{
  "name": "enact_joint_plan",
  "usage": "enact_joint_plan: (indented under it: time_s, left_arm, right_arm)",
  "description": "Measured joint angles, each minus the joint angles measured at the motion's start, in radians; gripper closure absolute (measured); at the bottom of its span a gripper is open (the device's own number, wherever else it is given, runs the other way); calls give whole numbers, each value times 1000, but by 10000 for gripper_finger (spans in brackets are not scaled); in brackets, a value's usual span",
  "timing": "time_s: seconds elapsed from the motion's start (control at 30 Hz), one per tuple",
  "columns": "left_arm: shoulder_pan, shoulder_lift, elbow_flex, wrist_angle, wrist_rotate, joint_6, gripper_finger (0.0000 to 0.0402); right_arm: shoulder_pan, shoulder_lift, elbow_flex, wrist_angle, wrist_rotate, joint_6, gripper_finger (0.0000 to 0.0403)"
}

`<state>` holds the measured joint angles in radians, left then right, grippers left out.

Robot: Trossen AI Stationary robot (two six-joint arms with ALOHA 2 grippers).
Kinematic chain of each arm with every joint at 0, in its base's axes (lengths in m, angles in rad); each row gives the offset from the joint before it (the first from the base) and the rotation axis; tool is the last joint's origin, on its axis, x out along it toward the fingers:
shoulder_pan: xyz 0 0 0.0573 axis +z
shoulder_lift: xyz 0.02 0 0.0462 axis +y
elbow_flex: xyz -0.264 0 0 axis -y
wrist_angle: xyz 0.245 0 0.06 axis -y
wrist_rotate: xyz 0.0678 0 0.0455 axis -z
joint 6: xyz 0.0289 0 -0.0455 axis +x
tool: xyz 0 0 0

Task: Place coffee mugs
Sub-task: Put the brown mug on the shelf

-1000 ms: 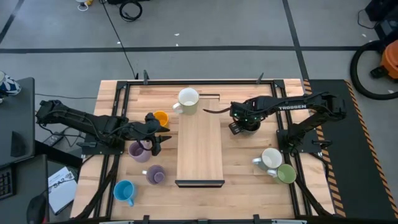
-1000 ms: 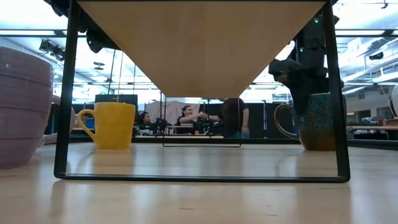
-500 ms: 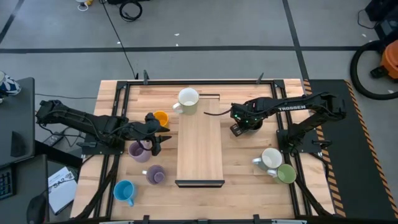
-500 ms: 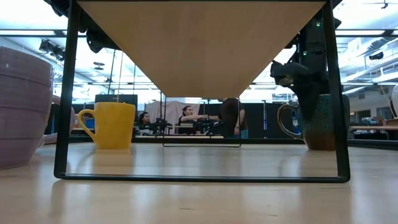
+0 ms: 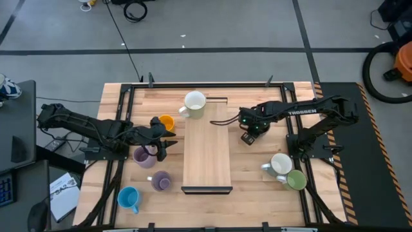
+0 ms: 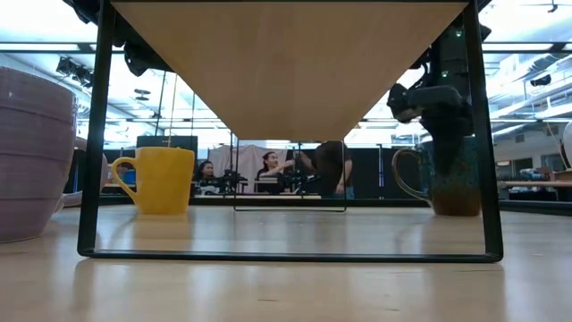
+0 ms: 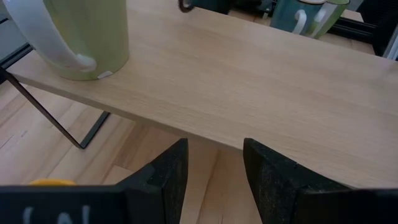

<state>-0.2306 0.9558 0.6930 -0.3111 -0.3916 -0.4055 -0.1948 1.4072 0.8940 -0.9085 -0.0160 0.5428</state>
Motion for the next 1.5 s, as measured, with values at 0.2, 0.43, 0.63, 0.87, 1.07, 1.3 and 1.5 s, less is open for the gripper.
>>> enact_joint_plan:
  time_s: [0.2,0.43,0.63,0.87,1.07,1.3,1.5]
  left_arm:
    - [0,0,0,0,0,0,241]
    - [0,0,0,0,0,0,241]
    - [0,0,0,0,0,-1,241]
    - [0,0,0,0,0,-1,241]
    - [0,0,0,0,0,-1,241]
    - [0,0,0,0,0,-1,241]
    - [0,0,0,0,0,-1,241]
  right_arm:
    - [33,1,26,-20,-13,-124,360]
    - [71,1,115,-121,-14,-232,360]
    - [100,1,214,-261,-14,-301,360]
    - [132,1,362,-369,-13,-388,360]
    - [144,0,503,-419,-13,-490,360]
    - [144,-1,622,-427,-10,-591,360]
    - [140,13,693,-417,-10,-645,360]
